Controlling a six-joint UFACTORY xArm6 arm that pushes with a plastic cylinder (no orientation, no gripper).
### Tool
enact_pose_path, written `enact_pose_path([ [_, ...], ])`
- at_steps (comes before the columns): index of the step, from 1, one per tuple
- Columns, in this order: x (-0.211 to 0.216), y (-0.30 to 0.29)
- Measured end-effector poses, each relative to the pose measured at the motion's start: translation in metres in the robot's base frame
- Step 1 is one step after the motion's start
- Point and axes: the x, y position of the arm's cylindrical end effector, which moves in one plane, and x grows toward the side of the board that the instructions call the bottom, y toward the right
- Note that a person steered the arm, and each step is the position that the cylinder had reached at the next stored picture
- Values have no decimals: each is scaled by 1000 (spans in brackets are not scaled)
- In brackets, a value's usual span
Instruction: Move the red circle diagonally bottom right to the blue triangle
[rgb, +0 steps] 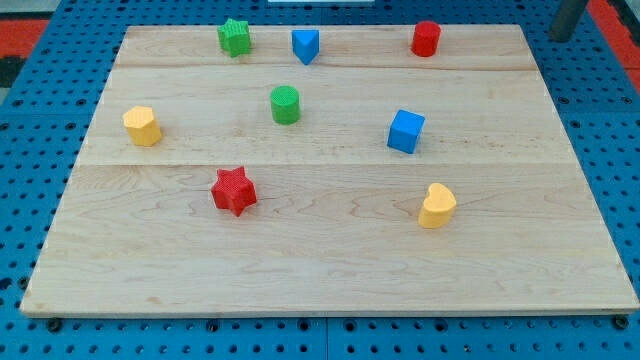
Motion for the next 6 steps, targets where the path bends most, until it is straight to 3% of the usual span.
enact_pose_path([
  [2,-28,-100],
  [3,-24,-200],
  [5,60,-175],
  [6,70,-188],
])
